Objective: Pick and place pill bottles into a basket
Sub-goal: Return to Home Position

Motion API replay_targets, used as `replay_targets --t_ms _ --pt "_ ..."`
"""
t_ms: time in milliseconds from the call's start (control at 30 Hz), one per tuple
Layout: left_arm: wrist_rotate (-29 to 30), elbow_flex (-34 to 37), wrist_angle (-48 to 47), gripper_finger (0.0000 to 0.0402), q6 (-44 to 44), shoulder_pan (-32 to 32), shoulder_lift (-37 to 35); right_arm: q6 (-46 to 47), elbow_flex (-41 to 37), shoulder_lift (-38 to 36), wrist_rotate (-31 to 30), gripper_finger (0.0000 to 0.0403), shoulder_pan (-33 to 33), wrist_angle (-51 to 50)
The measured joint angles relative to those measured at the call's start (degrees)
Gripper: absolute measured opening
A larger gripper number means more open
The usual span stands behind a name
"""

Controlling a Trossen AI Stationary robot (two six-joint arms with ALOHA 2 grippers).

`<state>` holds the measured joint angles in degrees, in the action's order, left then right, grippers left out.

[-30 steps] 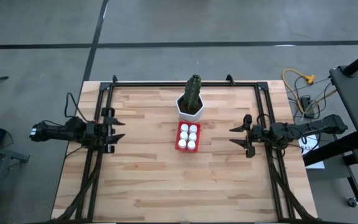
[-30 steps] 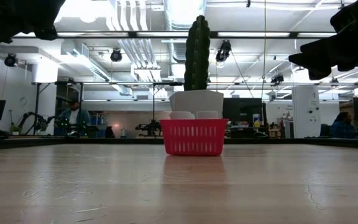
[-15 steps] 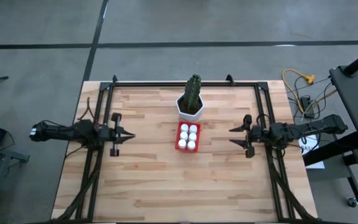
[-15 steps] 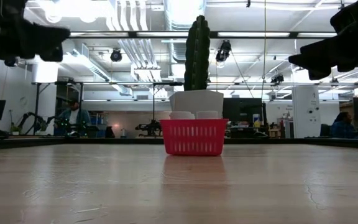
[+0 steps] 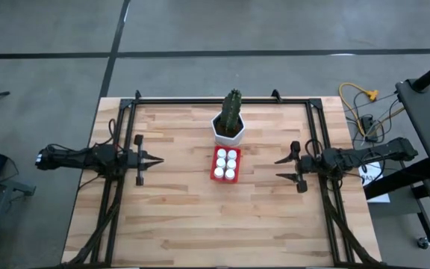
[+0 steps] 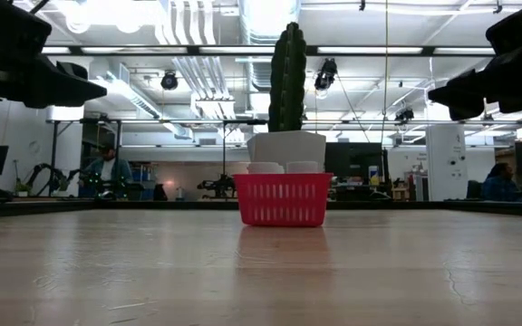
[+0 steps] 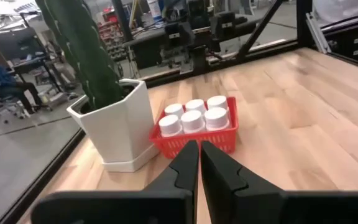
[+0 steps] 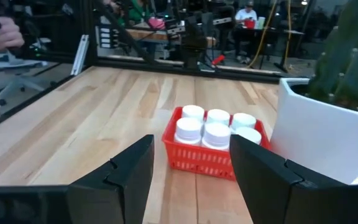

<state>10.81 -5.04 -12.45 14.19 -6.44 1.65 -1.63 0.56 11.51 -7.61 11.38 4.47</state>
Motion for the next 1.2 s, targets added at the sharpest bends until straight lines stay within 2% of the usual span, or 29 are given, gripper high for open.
replay_targets --t_ms 267,667,1200 --pt "-0.24 0.11 0.09 0.0001 -0.32 0.00 0.97 -1.03 0.00 -0.02 0.21 0.0201 0.00 -1.12" --pt "-0.29 0.42 1.75 0.0001 -0.33 0.00 3.94 4.73 0.00 3.18 0.17 0.0201 -0.02 -2.67" --pt "-0.30 1.17 5.09 0.0001 -0.30 0.00 6.79 4.47 0.00 3.28 0.17 0.0201 -0.02 -2.61"
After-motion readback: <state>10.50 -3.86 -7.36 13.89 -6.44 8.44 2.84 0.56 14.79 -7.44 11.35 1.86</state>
